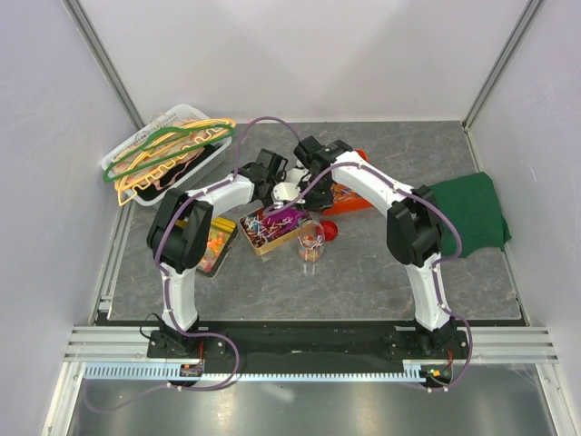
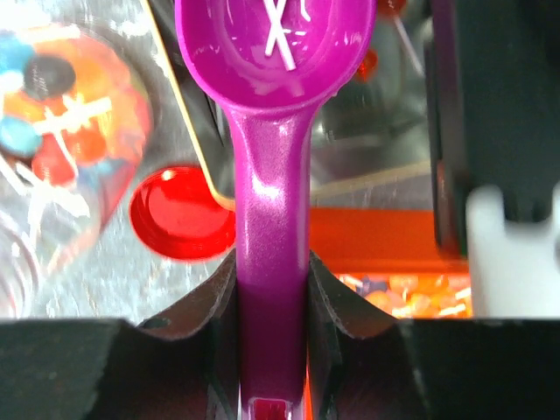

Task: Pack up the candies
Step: Scoop the fake candies from the storage box, then place the fake candies in the packing bottle, then scoop the fake candies from the storage box.

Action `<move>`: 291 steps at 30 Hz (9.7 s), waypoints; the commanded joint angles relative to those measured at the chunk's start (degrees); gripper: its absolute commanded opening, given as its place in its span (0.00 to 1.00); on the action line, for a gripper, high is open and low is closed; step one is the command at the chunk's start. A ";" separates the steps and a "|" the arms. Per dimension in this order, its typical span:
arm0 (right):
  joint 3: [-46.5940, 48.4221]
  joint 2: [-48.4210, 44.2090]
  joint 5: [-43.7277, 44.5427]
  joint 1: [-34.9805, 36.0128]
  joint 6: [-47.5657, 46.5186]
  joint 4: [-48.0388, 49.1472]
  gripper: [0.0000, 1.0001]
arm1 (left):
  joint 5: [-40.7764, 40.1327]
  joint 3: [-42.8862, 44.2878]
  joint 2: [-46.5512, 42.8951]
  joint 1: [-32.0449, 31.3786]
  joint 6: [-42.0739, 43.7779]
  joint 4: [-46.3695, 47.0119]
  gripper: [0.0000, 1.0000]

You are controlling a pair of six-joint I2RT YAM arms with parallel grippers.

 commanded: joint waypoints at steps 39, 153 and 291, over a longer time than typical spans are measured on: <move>-13.14 -7.40 -13.72 -8.00 8.43 20.24 0.00 | 4.29 8.40 7.03 1.66 -7.24 -10.32 0.02; -28.17 -46.42 7.09 -8.79 7.90 -3.66 0.00 | 12.46 -14.00 -21.62 22.93 -16.03 -7.60 0.95; -20.71 -34.22 19.14 -10.11 10.90 6.53 0.00 | -1.07 13.61 6.07 4.21 23.16 -6.11 0.02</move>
